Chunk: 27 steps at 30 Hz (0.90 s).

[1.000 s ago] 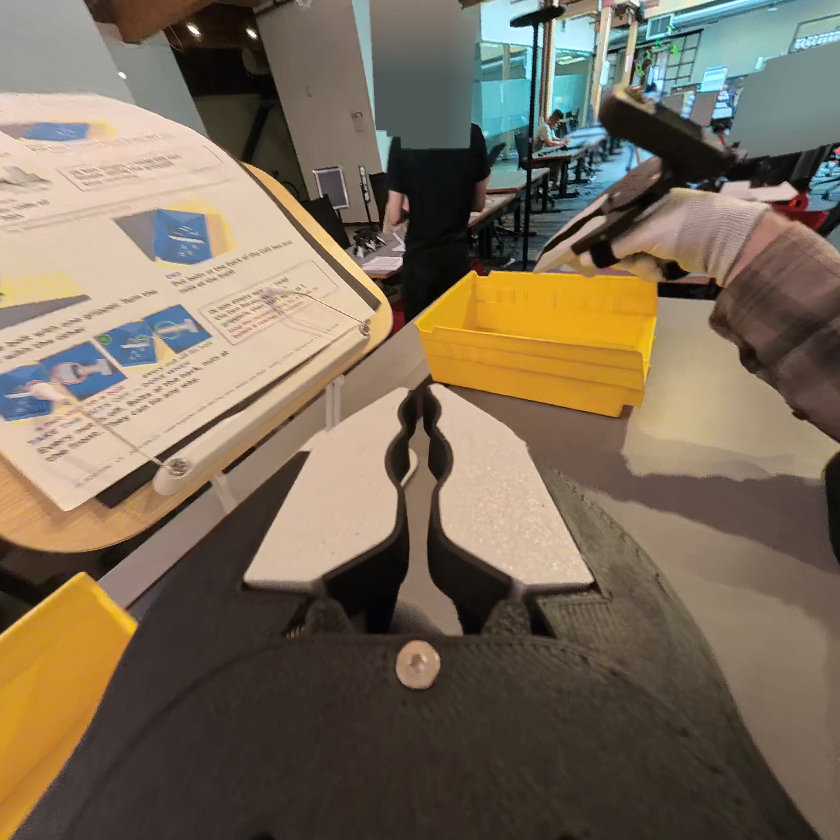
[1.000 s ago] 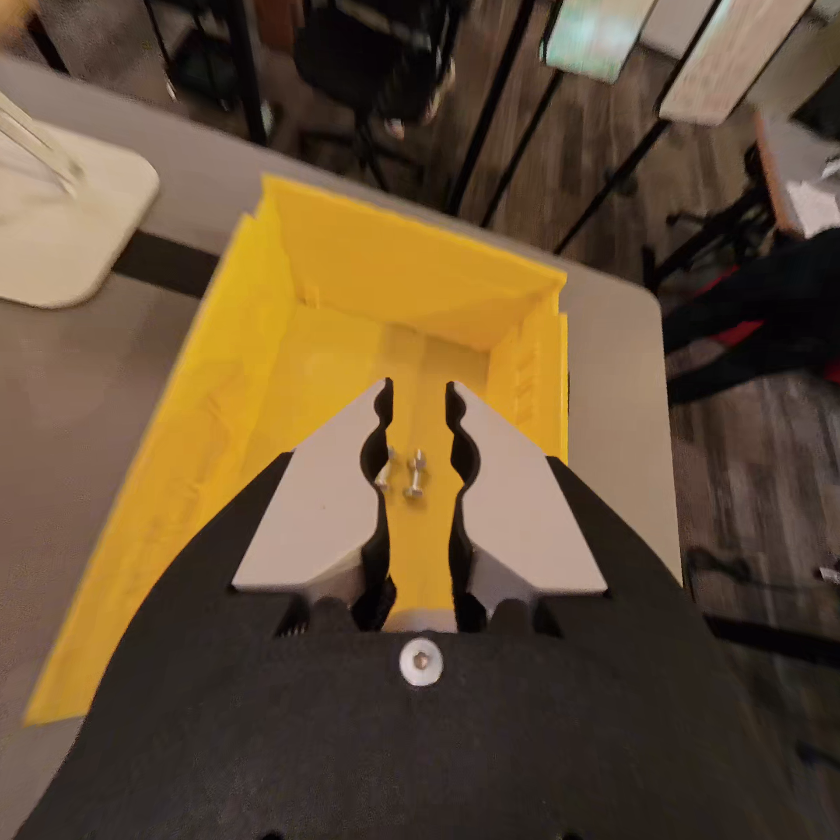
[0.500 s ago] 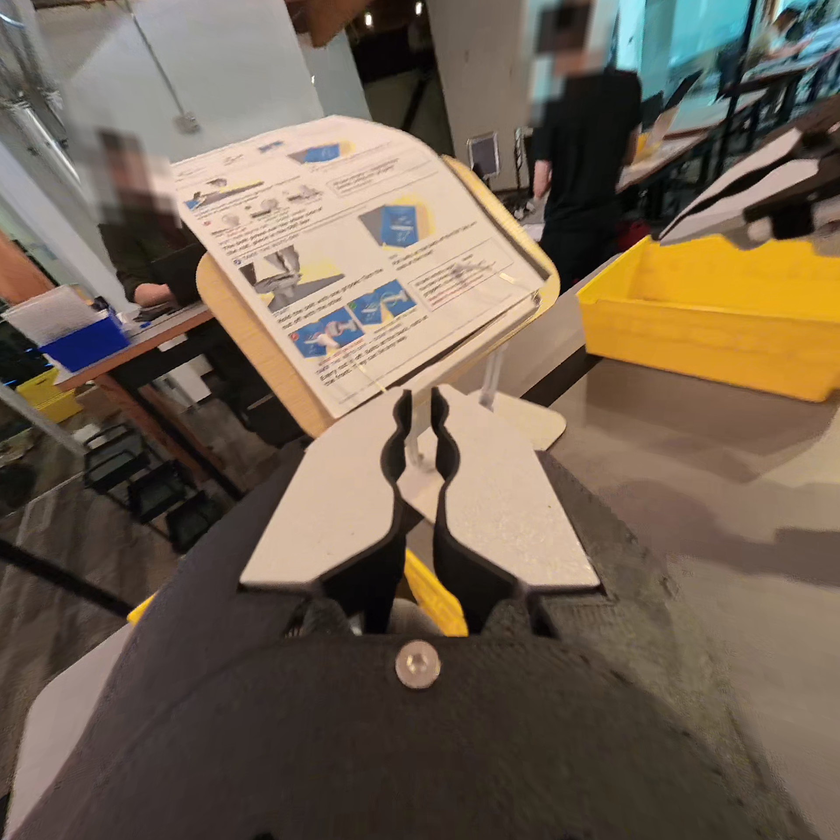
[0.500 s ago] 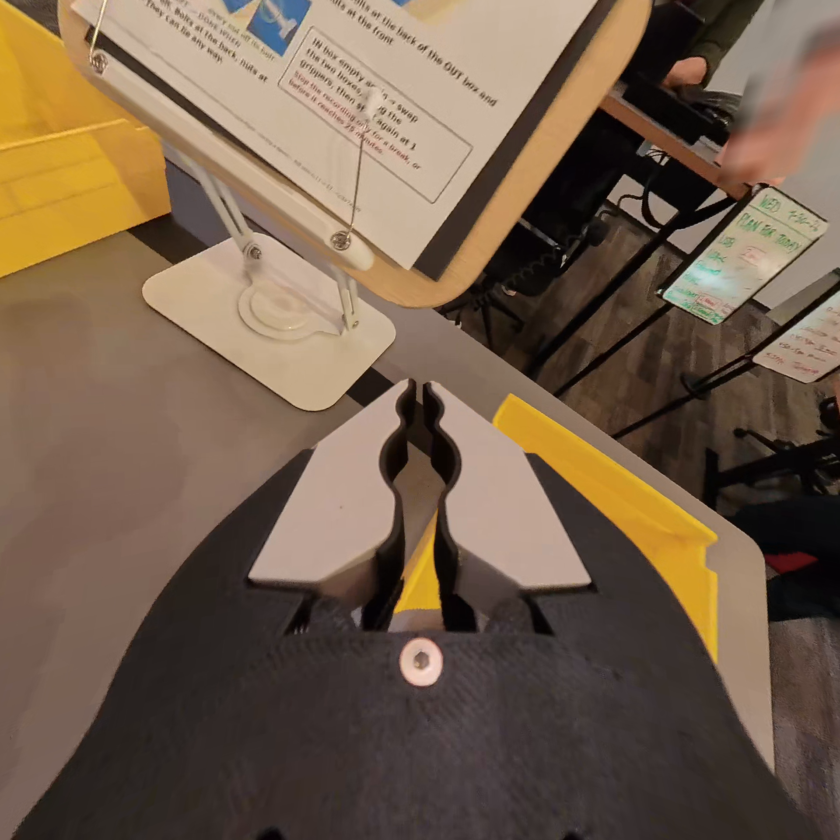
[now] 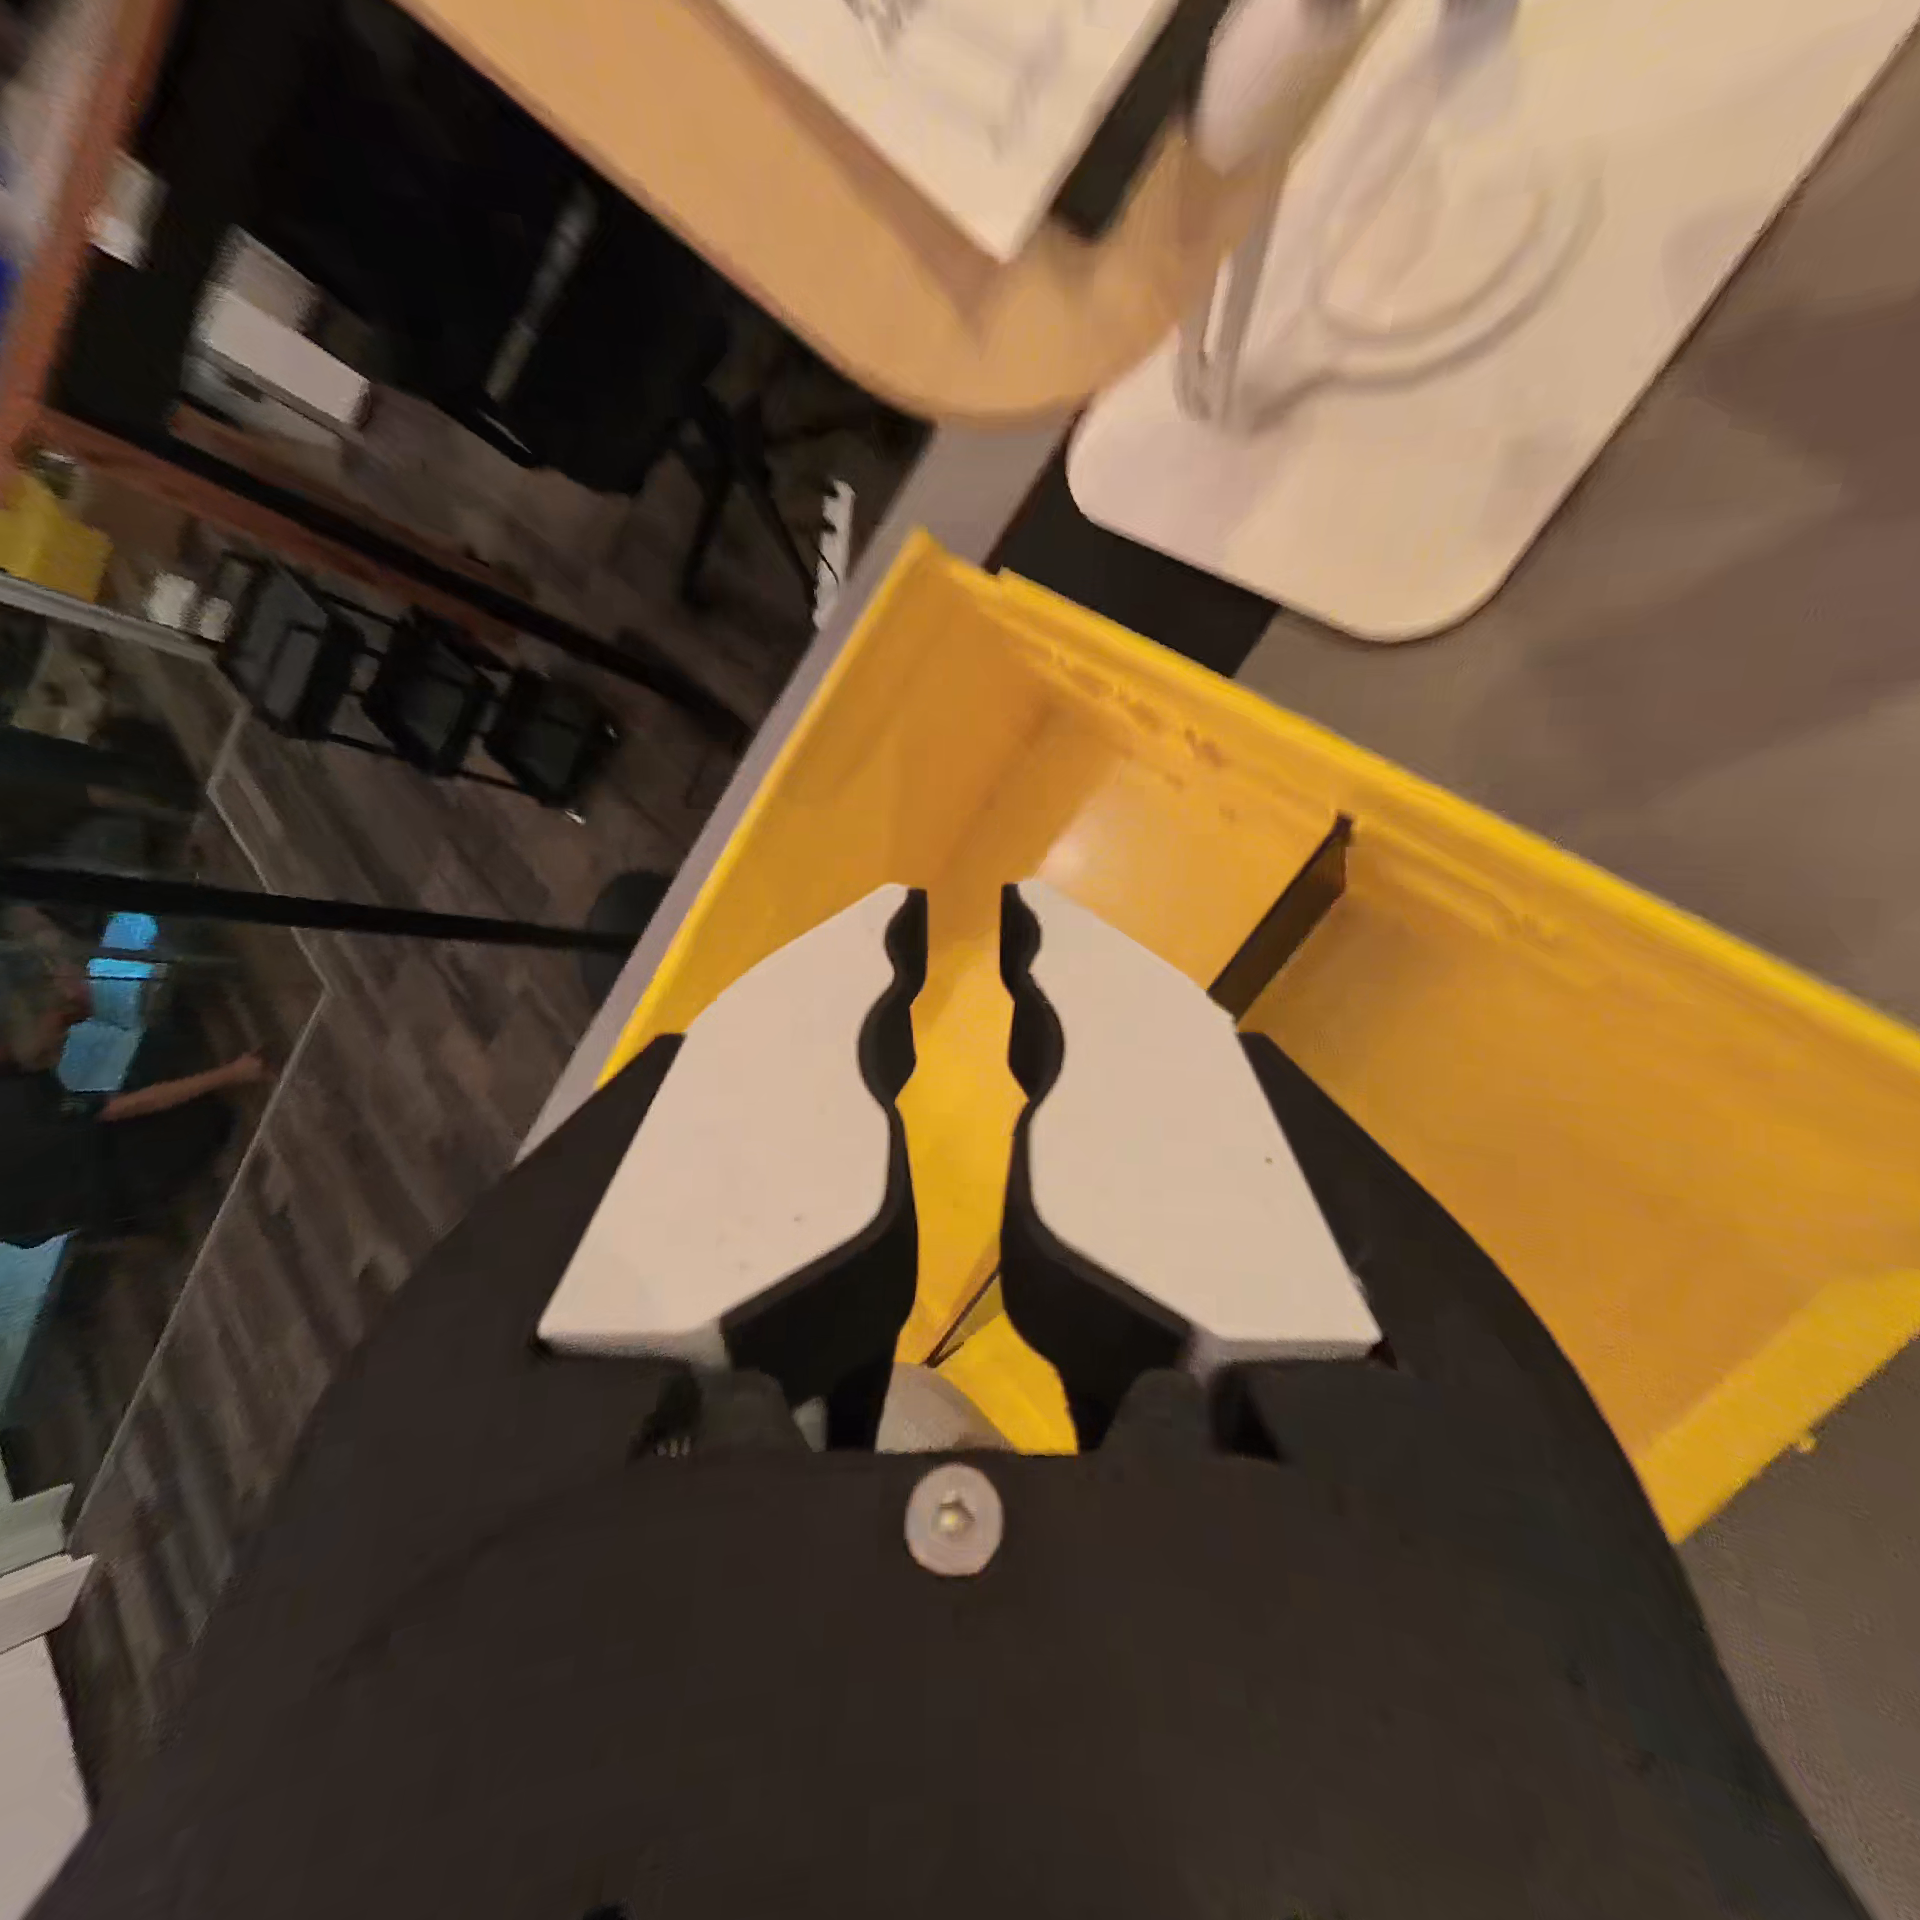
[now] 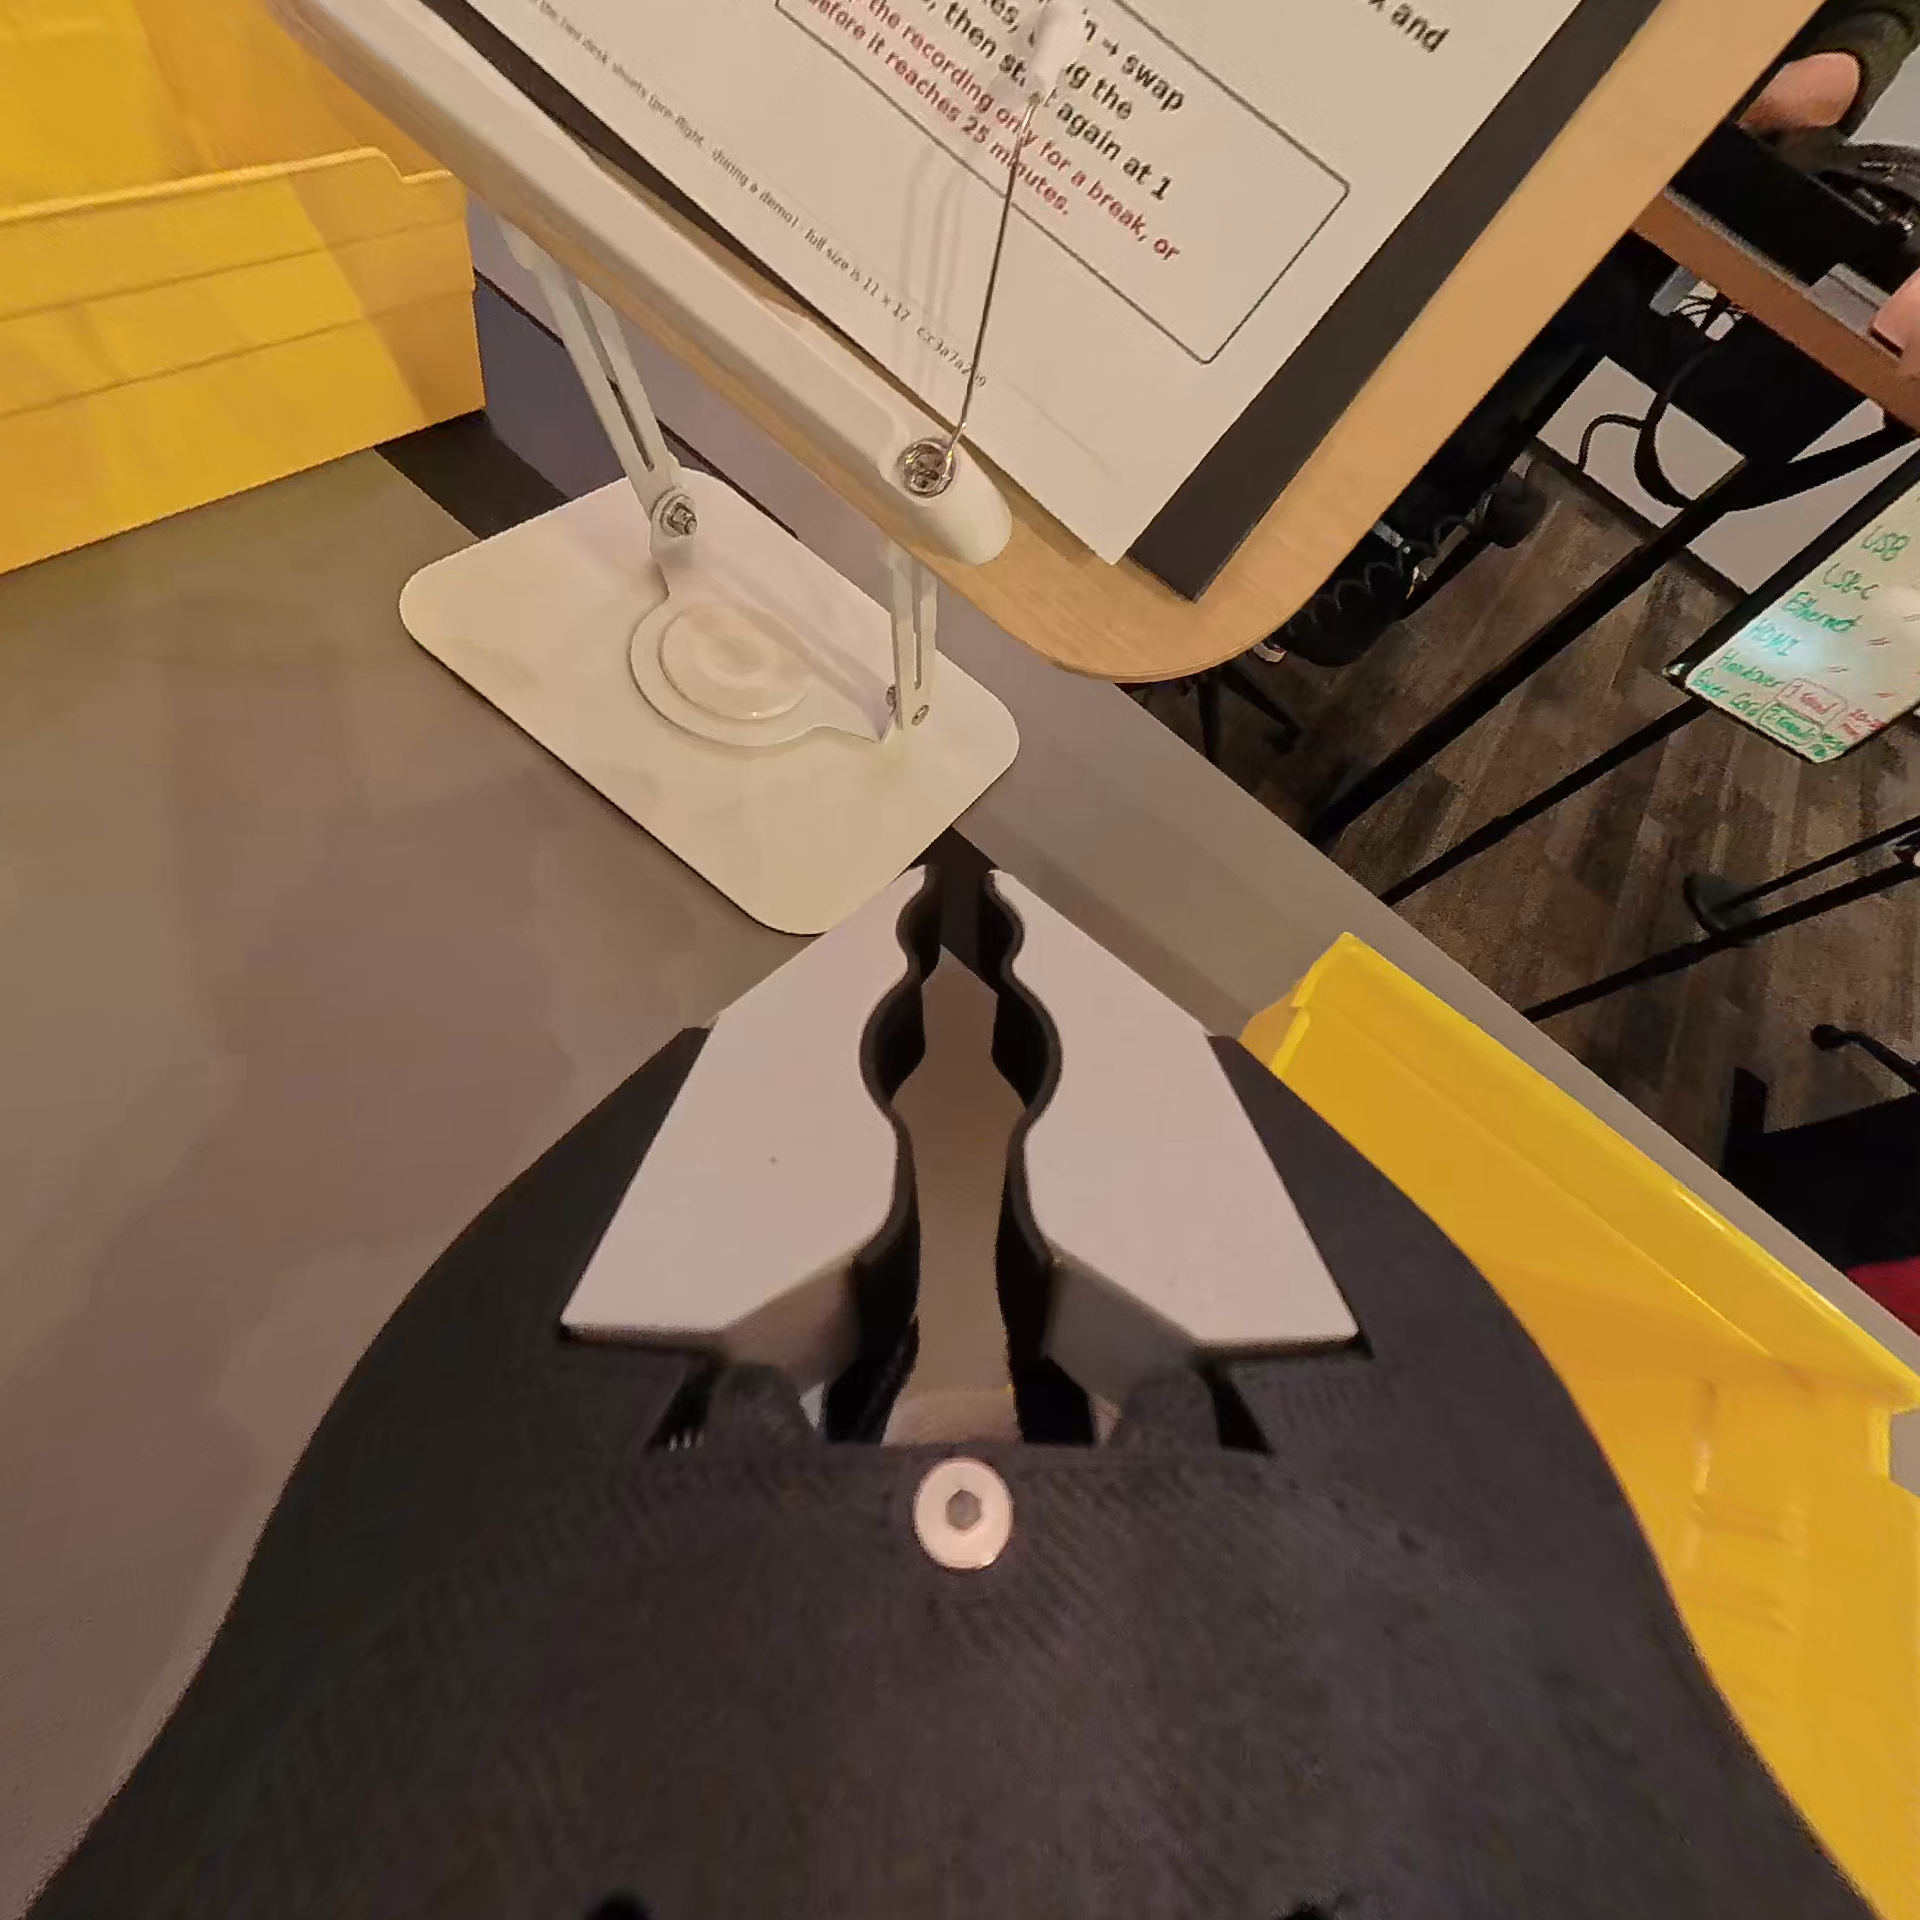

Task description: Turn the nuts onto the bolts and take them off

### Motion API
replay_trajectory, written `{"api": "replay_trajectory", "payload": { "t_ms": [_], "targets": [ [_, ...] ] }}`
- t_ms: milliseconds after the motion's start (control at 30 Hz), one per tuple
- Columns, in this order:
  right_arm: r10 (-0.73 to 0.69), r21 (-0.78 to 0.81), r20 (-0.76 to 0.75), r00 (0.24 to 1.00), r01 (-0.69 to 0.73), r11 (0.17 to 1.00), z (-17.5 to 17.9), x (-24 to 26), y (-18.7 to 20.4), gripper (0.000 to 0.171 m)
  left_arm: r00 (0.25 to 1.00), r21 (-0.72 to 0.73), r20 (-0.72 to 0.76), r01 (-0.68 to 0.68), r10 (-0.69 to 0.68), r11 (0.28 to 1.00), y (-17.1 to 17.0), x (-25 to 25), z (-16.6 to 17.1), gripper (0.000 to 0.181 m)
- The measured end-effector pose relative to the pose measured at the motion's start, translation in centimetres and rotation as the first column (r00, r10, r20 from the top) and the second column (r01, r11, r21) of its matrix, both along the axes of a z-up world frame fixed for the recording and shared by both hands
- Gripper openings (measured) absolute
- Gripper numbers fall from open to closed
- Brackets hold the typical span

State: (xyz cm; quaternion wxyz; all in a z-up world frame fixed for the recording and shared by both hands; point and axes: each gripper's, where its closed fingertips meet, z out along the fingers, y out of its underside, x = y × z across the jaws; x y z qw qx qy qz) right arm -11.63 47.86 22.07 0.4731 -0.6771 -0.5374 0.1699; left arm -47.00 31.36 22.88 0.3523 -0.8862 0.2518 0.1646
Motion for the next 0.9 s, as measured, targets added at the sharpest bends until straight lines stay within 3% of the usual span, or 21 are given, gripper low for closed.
{"api": "replay_trajectory", "payload": {
  "t_ms": [167, 300, 400, 667, 900],
  "targets": [
    [0.03, -0.037, 0.014, 0.999, -0.029, 0.999, -1.7, -0.9, -0.4, 0.004, 0.996, -0.223, -0.065, 0.044, -0.06, 0.974, 0.2, -2.6, -6.4, 0.007],
    [0.047, -0.06, 0.032, 0.998, -0.045, 0.997, -3.0, -1.6, -0.8, 0.005, 0.997, -0.232, -0.063, 0.025, -0.041, 0.972, 1.3, -5.3, -6.8, 0.007],
    [0.042, 0.004, 0.052, 0.998, -0.042, 0.999, -2.7, -1.8, -0.7, 0.005, 0.991, -0.295, -0.064, 0.09, -0.114, 0.951, 1.4, -6.0, -7.1, 0.01],
    [0.046, 0.069, 0.013, 0.999, -0.047, 0.997, -0.1, -1.8, -1.3, 0.003, 0.946, -0.485, 0.021, 0.294, -0.325, 0.824, 0.5, -3.7, -11.3, 0.012],
    [0.064, 0.062, 0.02, 0.998, -0.065, 0.996, -0.3, -2.2, -1.8, 0.004, 0.922, -0.519, 0.122, 0.374, -0.367, 0.769, -0.4, -1.0, -12.7, 0.001]
  ]
}}
